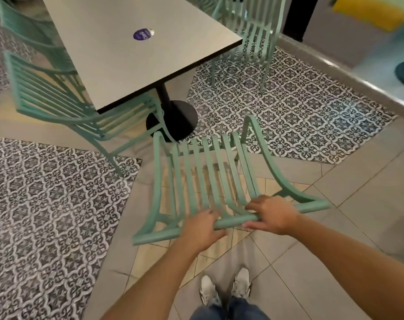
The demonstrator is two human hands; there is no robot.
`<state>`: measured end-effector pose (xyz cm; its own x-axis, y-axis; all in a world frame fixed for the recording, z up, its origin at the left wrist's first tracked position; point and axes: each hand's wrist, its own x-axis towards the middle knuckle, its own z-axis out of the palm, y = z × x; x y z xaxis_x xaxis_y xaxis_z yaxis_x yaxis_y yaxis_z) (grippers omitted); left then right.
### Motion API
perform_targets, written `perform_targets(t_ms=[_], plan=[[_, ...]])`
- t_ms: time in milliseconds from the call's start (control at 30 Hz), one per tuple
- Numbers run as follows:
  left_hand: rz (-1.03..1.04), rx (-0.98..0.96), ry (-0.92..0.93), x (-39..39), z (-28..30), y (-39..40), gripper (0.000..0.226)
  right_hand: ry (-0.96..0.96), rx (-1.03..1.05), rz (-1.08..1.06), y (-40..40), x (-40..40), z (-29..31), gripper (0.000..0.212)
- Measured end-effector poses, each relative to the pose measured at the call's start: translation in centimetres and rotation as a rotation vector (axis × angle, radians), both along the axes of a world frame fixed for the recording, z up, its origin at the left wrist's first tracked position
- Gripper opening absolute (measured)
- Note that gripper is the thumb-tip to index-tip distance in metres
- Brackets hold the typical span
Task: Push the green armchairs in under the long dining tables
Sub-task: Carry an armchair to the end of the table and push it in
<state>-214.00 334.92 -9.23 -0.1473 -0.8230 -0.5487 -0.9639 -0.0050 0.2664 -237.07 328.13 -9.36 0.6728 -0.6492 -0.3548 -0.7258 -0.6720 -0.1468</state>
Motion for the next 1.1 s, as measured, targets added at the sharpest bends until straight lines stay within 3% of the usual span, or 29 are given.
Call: perform_targets(t_ms=[100,167,300,400,467,500,533,600,733,967,1100], plan=[[0.177,-0.099,-0.090,1.9,0.3,2.1,0.093,-0.067,-0.088,-0.401,0.2,-0.4,-0.7,0.074],[0.389,-0.167,-0.131,3.1,0.0,3.4,0.091,-0.148,-0.209,-0.842,0.8,-1.0,-0.7,0.070],[0.973,-0.321,-0.060,6.1,-0.2,5.7,0.090,-0.454,-0.260,-1.562,1.9,-1.3,0.6,0.089],[1.679,-0.304,0.326,7.6,0.0,6.8,0.096,-0.690,-0.215,-1.953,1.6,-1.0,1.9,0.095],[2.105,-0.125,0.844,7.9,-0.2,7.0,0.087,-0.881,-0.018,-2.272,1.3,-1.3,1.5,0.091],[2.179,0.003,1.109,7.8,0.0,6.8,0.077,-1.027,0.161,-2.389,1.3,-1.4,1.4,0.085],[2.177,0.106,1.318,7.6,0.2,6.5,0.066,-1.207,0.367,-2.428,1.4,-1.8,1.0,0.077],[2.160,0.185,1.528,7.1,0.3,5.6,0.052,-1.403,0.668,-2.393,1.4,-2.4,0.3,0.058],[2.145,0.207,1.537,6.7,1.1,5.0,0.043,-1.440,0.841,-2.280,1.1,-1.6,1.8,0.025],[2.177,0.201,1.525,6.9,1.2,4.6,0.031,-1.406,0.813,-2.232,-0.4,-1.8,0.4,0.052],[2.235,0.155,1.489,6.0,0.8,4.6,0.035,-1.359,0.859,-2.155,-3.2,-2.1,-0.6,0.053]])
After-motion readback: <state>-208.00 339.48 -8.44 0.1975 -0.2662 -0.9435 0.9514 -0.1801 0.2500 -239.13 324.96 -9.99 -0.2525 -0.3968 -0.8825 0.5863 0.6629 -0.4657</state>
